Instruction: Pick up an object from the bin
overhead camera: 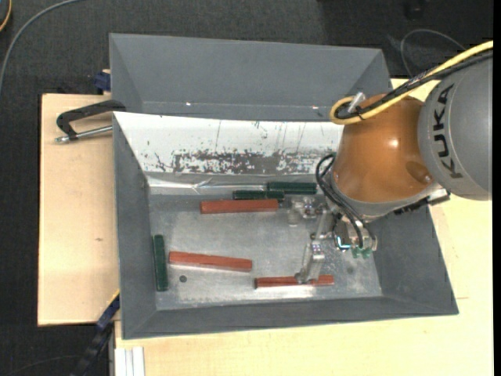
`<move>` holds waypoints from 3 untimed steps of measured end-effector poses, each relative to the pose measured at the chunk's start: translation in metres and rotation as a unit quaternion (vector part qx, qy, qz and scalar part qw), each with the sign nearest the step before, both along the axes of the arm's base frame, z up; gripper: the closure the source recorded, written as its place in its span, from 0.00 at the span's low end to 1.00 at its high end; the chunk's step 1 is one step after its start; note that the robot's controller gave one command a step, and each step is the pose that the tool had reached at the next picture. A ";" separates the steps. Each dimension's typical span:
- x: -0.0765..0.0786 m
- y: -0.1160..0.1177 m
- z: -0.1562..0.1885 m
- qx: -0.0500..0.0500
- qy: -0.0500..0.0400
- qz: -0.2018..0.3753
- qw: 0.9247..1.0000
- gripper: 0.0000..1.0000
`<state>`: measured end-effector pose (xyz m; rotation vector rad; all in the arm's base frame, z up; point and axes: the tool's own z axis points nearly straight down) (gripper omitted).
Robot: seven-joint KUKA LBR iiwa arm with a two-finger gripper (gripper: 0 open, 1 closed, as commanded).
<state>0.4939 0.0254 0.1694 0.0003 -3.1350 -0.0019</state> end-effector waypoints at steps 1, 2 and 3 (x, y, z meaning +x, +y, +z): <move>-0.004 -0.010 -0.101 0.000 0.001 0.002 1.000 0.00; -0.002 -0.010 -0.096 0.000 -0.003 0.002 1.000 1.00; 0.016 -0.015 0.068 0.000 -0.006 -0.011 1.000 1.00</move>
Offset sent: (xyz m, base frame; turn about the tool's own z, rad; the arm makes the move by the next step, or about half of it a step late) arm -0.0027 -0.0109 -0.0966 -0.0045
